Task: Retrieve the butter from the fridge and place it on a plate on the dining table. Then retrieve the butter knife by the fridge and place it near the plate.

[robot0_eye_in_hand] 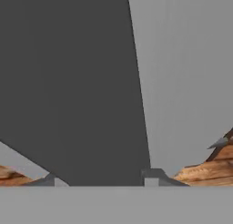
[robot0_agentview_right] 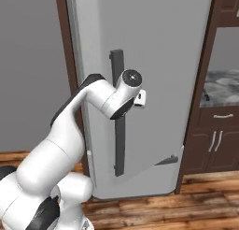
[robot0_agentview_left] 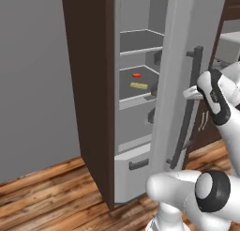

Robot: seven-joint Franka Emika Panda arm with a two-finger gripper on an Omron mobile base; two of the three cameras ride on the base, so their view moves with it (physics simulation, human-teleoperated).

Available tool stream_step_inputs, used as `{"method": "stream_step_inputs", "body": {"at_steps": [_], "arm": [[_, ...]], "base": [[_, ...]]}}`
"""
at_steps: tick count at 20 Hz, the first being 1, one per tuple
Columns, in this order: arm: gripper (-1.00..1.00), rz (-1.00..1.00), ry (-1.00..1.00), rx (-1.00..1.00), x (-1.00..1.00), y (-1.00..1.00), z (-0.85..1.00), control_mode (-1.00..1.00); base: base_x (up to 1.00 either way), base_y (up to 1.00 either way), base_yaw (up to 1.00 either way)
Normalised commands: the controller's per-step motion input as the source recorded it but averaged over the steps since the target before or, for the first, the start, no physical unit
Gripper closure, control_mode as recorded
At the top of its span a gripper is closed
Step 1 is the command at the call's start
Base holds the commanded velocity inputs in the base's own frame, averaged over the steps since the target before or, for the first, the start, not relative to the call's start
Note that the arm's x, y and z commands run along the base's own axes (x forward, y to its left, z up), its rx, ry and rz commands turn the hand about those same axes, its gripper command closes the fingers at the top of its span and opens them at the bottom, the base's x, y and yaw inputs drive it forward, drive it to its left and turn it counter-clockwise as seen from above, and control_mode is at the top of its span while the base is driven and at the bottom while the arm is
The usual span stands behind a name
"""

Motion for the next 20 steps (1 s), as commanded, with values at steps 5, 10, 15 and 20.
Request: {"method": "stream_step_inputs", "body": {"at_steps": [5, 10, 15, 20], "arm": [[1.0, -0.09, 0.04, 0.01, -0.53, -0.4, 0.0, -1.0], [-1.0, -0.09, 0.02, 0.0, -0.5, -0.21, 0.0, -1.0], [-1.0, -0.23, 0.01, 0.0, -0.73, -0.21, 0.06, -1.0], [-1.0, -0.32, 0.0, -0.04, -0.99, 0.0, 0.2, -1.0]], "base": [[0.0, 0.0, 0.0], [0.0, 0.0, 0.0], [0.0, 0.0, 0.0], [0.0, 0.0, 0.0]]}}
